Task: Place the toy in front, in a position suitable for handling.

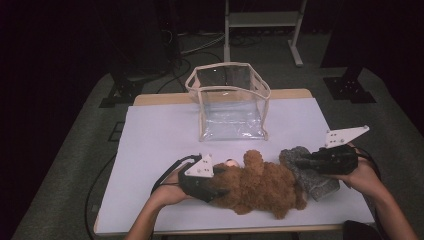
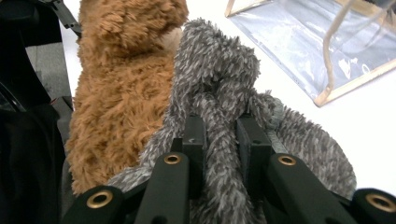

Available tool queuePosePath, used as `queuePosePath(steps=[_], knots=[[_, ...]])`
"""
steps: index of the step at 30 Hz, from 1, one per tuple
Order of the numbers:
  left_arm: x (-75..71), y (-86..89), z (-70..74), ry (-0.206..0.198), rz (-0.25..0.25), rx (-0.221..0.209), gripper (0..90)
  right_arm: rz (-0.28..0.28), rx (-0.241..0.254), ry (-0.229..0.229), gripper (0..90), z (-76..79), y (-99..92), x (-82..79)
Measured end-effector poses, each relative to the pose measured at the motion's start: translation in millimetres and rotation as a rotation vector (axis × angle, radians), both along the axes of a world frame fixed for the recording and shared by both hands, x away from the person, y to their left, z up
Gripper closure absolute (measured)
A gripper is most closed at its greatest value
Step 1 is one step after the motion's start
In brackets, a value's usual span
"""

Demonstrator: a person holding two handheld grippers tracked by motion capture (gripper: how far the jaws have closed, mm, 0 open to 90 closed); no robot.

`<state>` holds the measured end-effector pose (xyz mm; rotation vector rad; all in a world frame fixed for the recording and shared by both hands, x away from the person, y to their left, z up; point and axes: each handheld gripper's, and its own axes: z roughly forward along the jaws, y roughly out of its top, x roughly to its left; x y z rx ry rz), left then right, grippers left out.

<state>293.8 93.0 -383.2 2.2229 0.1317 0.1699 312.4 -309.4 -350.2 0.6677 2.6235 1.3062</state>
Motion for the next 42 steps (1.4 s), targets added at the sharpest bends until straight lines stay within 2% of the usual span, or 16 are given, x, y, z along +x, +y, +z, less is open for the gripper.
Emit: queuePosePath(steps=[5,8,12,15,22,24,27,29,32,34,37,38,42], knots=[[0.8,-1.1,0.0,-0.007,0.002,0.002,37.6,0.06,-0.008,-0.024,75.2,8.5,21.5,-2.2],[0.8,0.2,-0.6,-0.007,0.0,-0.004,37.7,0.084,-0.038,-0.029,75.3,7.9,34.1,-0.7],[2.0,-0.1,-0.7,-0.008,0.0,-0.006,38.0,0.076,-0.011,-0.019,75.3,7.0,31.8,-0.1],[2.9,-1.9,-0.9,-0.006,0.006,-0.011,37.7,0.098,0.002,-0.018,75.3,5.8,40.4,-3.0],[3.0,-3.5,-0.4,-0.013,0.014,-0.012,36.9,0.244,-0.022,-0.034,75.3,3.8,97.0,-8.5],[3.2,-2.9,-0.6,-0.012,0.012,-0.013,36.9,0.27,-0.038,-0.043,75.3,3.2,107.6,-11.2],[3.3,-2.0,-0.7,-0.011,0.016,-0.022,36.9,0.269,-0.049,-0.034,75.3,1.2,106.7,-10.4],[3.3,-2.4,-0.4,-0.014,0.018,-0.026,36.8,0.239,-0.044,-0.022,75.3,-0.4,96.0,-7.9],[3.3,-4.8,-0.4,-0.018,0.022,-0.019,36.2,0.176,-0.01,-0.002,75.3,-0.9,74.9,-4.9],[3.4,-5.5,-0.4,-0.017,0.023,-0.02,36.0,0.157,-0.004,-0.014,75.3,3.0,69.8,-5.4],[3.2,-5.9,-0.3,-0.016,0.023,-0.019,36.0,0.157,0.007,-0.038,75.3,10.1,72.1,-5.4],[3.0,-5.9,0.0,-0.017,0.022,-0.015,35.9,0.163,0.013,-0.069,75.3,20.6,79.7,-2.2],[2.4,-5.8,-0.2,-0.019,0.019,-0.014,35.8,0.176,0.034,-0.091,75.3,31.9,97.7,8.1]])
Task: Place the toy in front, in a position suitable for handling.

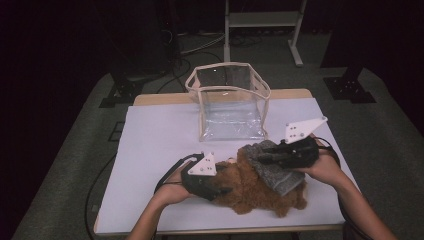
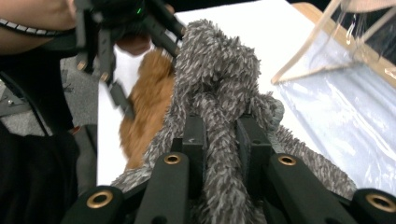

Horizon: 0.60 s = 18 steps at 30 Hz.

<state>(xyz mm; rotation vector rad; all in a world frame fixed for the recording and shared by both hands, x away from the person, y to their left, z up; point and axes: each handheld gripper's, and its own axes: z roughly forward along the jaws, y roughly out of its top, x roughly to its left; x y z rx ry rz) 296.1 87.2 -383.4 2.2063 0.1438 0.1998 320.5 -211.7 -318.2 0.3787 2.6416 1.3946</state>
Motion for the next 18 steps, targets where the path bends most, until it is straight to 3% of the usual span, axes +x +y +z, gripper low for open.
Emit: queuePosePath(steps=[4,7,10,13,18], knots=[[-1.2,-0.9,-0.2,-0.008,-0.004,0.002,35.5,0.008,-0.026,0.02,75.3,-4.6,20.4,10.1],[-1.4,-0.4,-0.3,-0.001,-0.007,0.001,35.7,0.039,-0.074,0.048,75.2,-17.8,30.1,6.5],[-0.6,0.7,0.1,-0.001,-0.001,0.0,35.9,0.044,-0.072,0.075,75.2,-24.6,22.3,0.0],[-0.3,-0.7,0.1,0.002,-0.003,-0.007,35.9,0.04,-0.111,0.1,75.2,-33.3,9.5,-9.0],[-0.6,-3.2,0.1,-0.005,-0.001,0.005,35.8,0.015,-0.087,0.066,75.0,-25.0,1.9,-11.0]])
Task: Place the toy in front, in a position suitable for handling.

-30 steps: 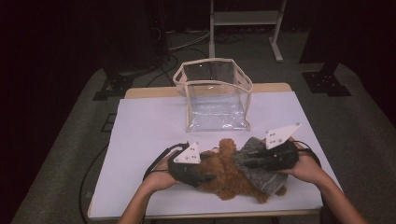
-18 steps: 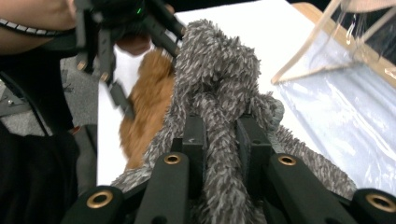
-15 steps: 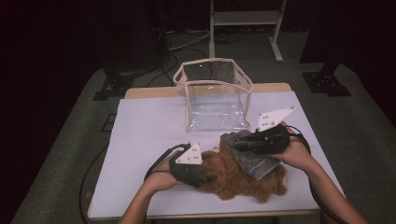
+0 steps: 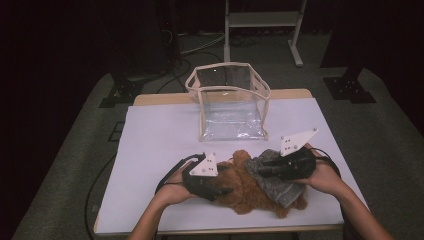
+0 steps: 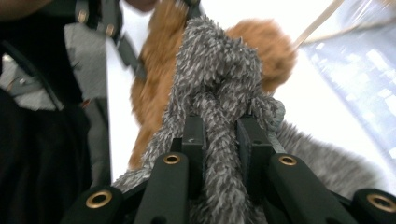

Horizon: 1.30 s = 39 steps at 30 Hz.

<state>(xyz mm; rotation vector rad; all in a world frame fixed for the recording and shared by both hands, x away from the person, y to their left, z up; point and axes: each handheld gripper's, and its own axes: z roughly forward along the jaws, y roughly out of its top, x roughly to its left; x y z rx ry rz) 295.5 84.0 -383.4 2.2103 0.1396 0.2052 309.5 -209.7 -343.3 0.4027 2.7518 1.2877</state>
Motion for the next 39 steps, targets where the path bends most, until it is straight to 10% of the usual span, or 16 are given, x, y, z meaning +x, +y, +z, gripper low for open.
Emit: queuePosePath(steps=[11,24,39], knots=[[0.1,1.1,0.0,-0.005,-0.001,0.007,36.2,-0.022,0.018,-0.036,74.7,3.7,19.7,11.4],[3.1,0.1,0.3,0.004,0.01,-0.003,37.1,-0.156,0.022,-0.011,74.3,-9.6,-60.8,-12.2],[6.3,0.2,-0.8,0.007,0.024,-0.024,37.9,-0.125,0.034,-0.019,74.1,-8.6,-41.9,-8.2]])
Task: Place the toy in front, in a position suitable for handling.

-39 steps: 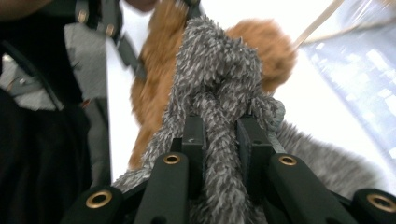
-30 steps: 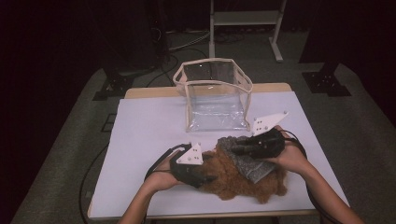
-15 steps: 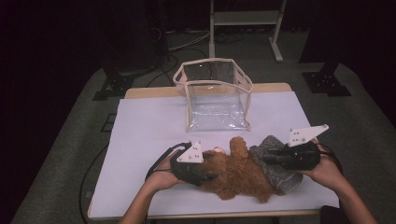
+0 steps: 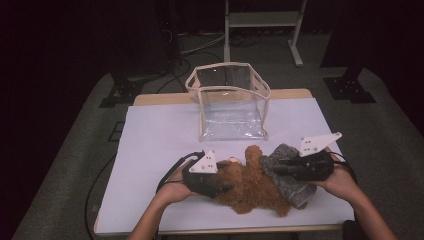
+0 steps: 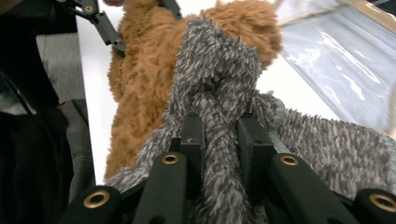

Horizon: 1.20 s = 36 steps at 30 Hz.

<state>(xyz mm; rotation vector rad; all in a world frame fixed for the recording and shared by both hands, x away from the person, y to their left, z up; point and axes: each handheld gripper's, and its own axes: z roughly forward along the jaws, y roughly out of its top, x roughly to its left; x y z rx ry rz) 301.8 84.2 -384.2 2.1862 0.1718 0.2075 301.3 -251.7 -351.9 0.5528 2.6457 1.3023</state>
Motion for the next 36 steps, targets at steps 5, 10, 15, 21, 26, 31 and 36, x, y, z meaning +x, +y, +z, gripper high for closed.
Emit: queuePosePath(steps=[5,10,15,21,26,31,36], knots=[[3.4,-3.0,-0.7,0.015,0.012,-0.011,38.7,-0.022,0.023,-0.01,74.1,8.1,-11.4,-3.8],[7.2,-7.4,-1.1,0.024,0.023,-0.022,38.7,0.018,0.03,-0.059,74.2,33.9,5.4,-5.3],[7.7,-12.0,-1.5,0.025,0.02,-0.027,38.6,0.079,-0.001,-0.089,74.2,48.1,44.6,3.1],[4.3,-10.6,-2.5,0.023,0.016,-0.031,38.1,0.111,-0.112,-0.056,74.3,26.6,84.6,23.9],[2.5,-10.9,-2.6,0.016,0.008,-0.022,37.1,0.066,-0.141,0.007,74.7,5.9,64.8,30.0],[3.1,-12.2,-3.1,0.023,0.015,-0.033,37.0,0.023,-0.132,0.016,74.6,5.5,37.1,22.2],[6.8,-12.9,-4.3,0.031,0.028,-0.047,37.1,0.017,-0.117,-0.012,74.2,20.4,28.4,12.3]])
